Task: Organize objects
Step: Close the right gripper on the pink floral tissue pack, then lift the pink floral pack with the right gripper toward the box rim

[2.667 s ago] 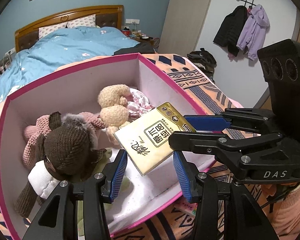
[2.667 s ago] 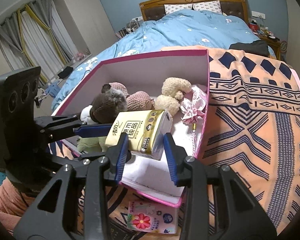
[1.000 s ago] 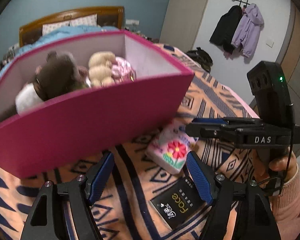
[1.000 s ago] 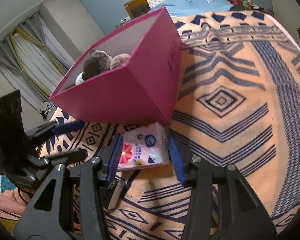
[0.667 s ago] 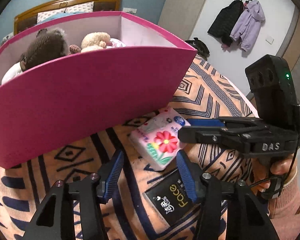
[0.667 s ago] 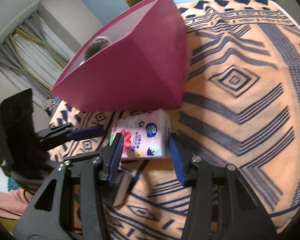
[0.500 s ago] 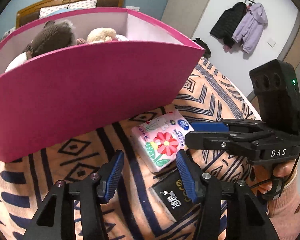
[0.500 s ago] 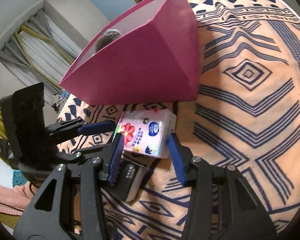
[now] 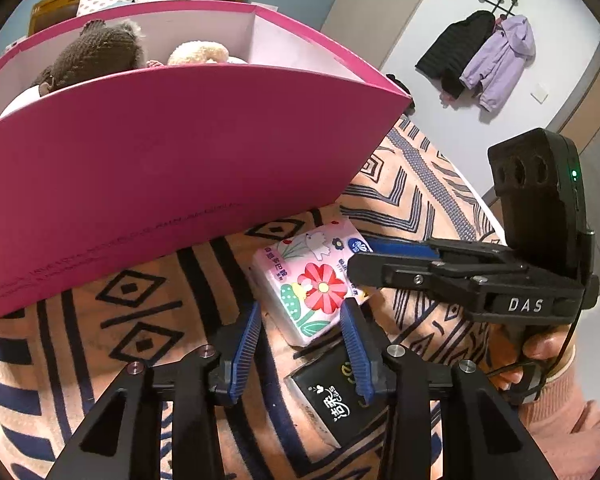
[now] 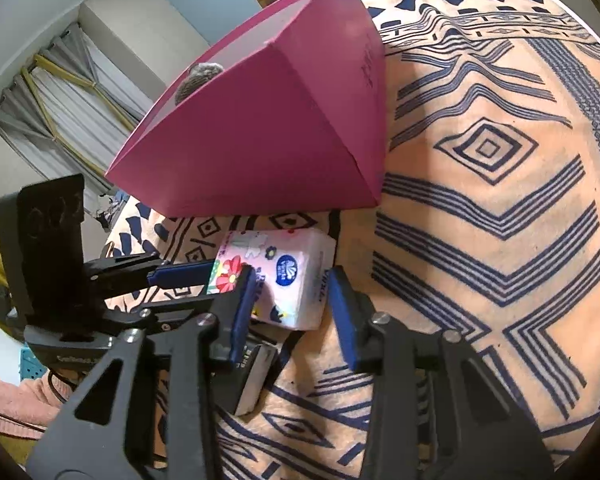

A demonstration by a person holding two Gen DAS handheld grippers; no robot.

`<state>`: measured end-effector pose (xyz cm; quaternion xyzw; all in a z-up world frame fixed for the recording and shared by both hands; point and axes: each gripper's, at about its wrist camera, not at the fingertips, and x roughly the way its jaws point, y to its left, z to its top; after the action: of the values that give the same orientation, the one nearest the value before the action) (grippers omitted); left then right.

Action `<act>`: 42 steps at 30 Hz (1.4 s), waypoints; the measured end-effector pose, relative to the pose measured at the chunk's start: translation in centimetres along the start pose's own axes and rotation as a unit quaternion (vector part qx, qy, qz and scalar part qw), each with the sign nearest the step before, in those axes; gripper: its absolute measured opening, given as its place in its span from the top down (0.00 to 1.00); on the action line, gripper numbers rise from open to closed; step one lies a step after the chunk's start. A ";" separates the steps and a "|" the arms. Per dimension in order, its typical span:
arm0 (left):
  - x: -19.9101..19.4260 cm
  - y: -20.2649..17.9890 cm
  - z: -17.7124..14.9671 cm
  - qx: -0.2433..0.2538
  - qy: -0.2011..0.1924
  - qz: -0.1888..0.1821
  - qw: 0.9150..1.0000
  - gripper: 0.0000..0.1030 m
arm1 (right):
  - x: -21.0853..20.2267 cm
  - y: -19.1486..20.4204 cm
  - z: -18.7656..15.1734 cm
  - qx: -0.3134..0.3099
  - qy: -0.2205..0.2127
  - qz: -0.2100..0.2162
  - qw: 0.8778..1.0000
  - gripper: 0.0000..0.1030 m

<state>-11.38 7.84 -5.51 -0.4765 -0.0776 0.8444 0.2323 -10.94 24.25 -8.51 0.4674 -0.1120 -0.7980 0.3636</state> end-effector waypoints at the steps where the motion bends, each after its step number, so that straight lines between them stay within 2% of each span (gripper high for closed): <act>1: 0.0 -0.1 0.0 0.001 0.000 -0.001 1.000 0.61 | 0.1 0.1 0.0 -0.002 0.000 0.001 1.000 0.67; 9: -0.9 -0.7 -0.1 0.011 -0.008 -0.001 1.000 0.61 | -0.8 1.3 -0.2 -0.020 -0.013 -0.013 1.000 0.68; 25: -5.1 -3.1 0.4 0.058 -0.060 0.020 0.996 0.61 | -3.4 4.0 0.6 -0.053 -0.054 -0.018 0.997 0.68; 42: -7.3 -4.1 1.4 0.072 -0.093 0.021 0.993 0.61 | -5.7 6.1 1.4 -0.083 -0.087 -0.017 0.993 0.68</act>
<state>-8.08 8.16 2.35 -0.3793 -0.0276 0.8933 0.2396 -7.50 23.60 -0.76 0.3668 -0.0685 -0.8482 0.3759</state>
